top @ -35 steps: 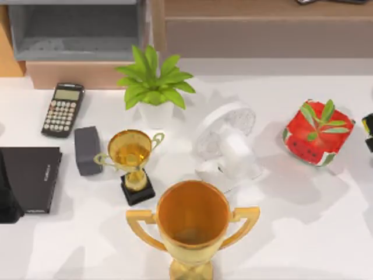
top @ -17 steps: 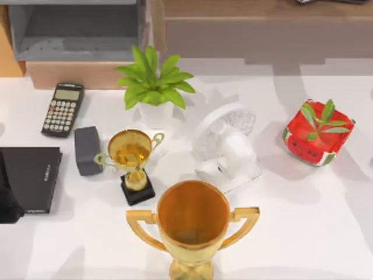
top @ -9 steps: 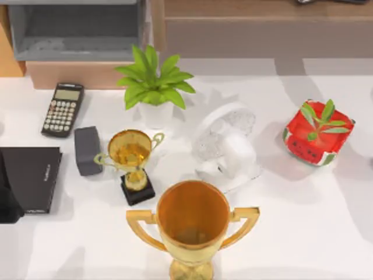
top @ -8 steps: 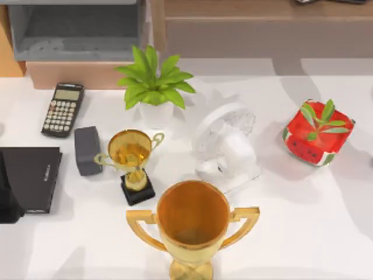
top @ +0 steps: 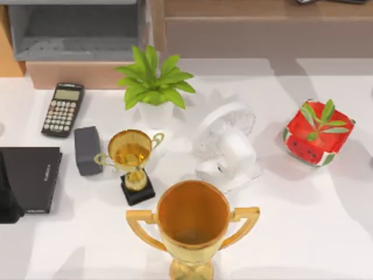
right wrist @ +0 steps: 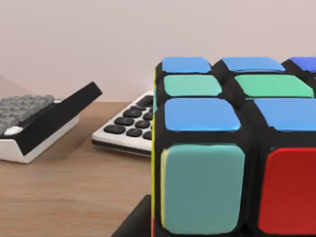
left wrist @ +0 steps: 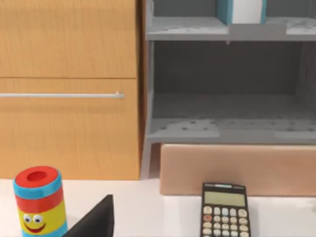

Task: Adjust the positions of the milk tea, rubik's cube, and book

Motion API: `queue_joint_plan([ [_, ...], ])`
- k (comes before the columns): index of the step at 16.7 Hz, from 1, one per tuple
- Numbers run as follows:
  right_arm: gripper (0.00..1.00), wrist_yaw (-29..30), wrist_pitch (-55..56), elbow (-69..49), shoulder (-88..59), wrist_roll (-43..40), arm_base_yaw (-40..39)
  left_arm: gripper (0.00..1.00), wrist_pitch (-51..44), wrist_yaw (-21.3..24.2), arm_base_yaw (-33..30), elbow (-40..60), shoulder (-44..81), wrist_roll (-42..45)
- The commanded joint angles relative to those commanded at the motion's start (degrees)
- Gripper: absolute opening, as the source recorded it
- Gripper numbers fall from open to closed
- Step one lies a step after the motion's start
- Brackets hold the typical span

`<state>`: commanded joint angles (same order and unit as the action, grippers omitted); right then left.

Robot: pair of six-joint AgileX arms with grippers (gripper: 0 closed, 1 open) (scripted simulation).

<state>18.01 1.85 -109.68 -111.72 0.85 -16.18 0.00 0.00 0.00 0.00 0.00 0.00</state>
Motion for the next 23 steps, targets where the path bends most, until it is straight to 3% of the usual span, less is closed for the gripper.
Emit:
queue_joint_plan([
  [13,0.98,0.0,0.0,0.0,0.0,0.0,0.0,1.00,0.0,0.0,0.0,0.0,0.0,0.0],
  [23,1.00,0.0,0.1,0.2,0.2,0.0,-0.3,1.00,0.0,0.0,0.0,0.0,0.0,0.0],
])
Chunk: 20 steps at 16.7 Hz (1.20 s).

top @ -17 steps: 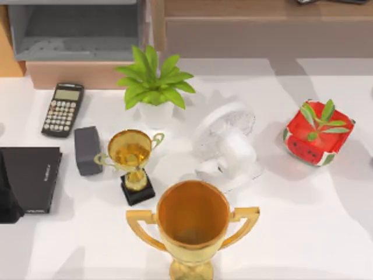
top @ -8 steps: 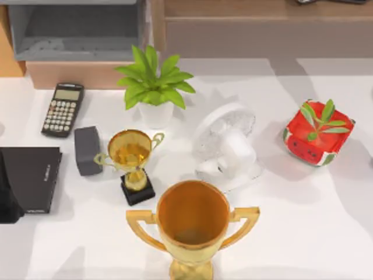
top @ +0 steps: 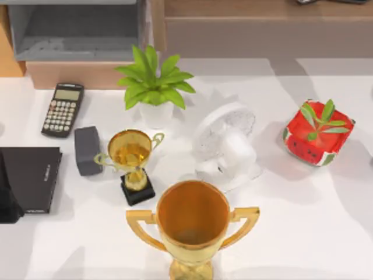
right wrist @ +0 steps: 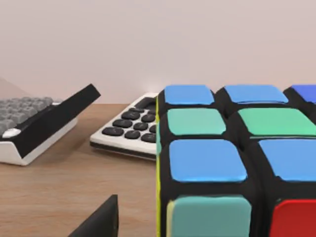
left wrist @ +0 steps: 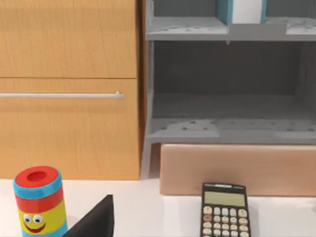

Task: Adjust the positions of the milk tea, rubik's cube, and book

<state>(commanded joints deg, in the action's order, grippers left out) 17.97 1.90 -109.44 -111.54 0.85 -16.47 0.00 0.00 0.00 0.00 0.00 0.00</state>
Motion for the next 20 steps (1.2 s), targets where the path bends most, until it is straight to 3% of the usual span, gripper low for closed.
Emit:
queue_joint_plan([
  [14,1.00,0.4,2.2,11.8,9.4,0.0,-0.4,1.00,0.0,0.0,0.0,0.0,0.0,0.0],
  [20,1.00,-3.5,1.6,31.3,30.2,-0.2,3.1,1.00,0.0,0.0,0.0,0.0,0.0,0.0],
])
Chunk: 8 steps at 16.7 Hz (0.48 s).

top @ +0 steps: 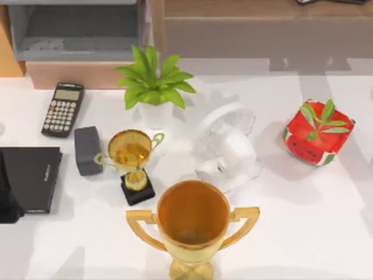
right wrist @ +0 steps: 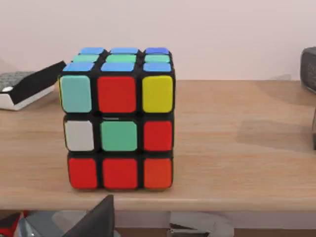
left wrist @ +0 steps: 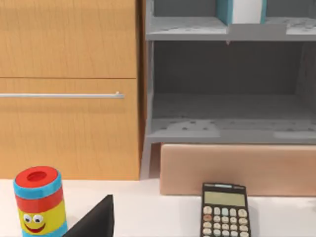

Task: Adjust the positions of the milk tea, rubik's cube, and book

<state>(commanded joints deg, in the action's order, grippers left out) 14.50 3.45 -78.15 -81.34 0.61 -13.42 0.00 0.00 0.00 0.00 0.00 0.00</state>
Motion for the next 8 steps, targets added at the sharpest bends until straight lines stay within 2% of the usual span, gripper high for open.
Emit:
queue_joint_plan([
  [8,1.00,-7.7,-3.4,46.9,47.8,-0.5,7.1,1.00,0.0,0.0,0.0,0.0,0.0,0.0],
])
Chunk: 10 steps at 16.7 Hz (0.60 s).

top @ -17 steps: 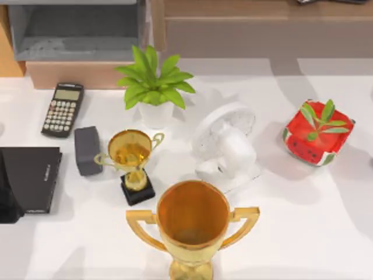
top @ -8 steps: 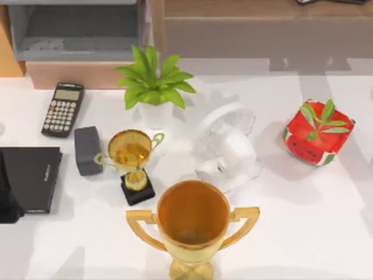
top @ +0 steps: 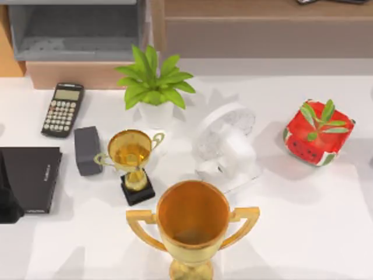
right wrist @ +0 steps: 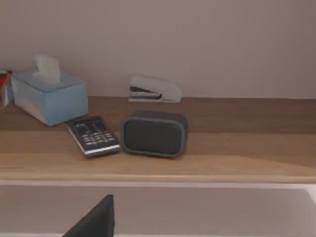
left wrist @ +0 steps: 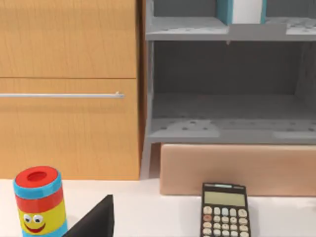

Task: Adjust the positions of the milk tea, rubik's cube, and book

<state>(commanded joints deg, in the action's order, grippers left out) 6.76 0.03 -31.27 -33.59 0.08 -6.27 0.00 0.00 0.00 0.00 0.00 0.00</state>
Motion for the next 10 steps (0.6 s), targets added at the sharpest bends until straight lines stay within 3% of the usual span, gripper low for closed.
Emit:
queue_joint_plan([
  [5,1.00,-4.5,-0.7,22.5,24.0,-0.1,4.2,1.00,0.0,0.0,0.0,0.0,0.0,0.0],
  [10,1.00,-6.7,0.0,31.2,33.5,-0.1,6.2,1.00,0.0,0.0,0.0,0.0,0.0,0.0],
])
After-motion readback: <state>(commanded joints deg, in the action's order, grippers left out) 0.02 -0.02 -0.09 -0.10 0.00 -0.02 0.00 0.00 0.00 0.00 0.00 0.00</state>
